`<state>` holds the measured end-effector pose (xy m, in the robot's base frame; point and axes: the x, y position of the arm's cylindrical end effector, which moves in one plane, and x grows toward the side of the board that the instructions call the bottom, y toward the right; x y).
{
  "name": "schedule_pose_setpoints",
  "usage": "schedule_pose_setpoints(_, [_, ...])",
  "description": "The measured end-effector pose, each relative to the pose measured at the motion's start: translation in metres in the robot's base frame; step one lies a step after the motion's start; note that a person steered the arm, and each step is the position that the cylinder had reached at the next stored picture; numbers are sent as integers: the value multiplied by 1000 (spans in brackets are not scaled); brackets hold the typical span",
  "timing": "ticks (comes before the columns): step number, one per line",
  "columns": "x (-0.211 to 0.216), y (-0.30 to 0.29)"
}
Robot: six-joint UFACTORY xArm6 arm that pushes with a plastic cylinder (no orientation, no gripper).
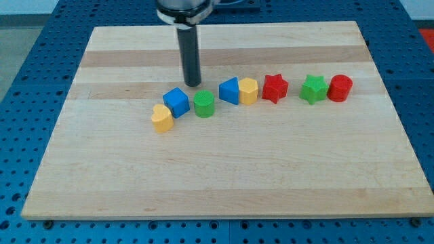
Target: Slide blue cube to the green circle
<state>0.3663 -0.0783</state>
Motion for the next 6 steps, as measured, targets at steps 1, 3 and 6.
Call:
schedule_pose_setpoints(1, [1,-35])
schedule_pose_setpoints(3, [28,-58])
schedule_pose_setpoints(6, [50,-16])
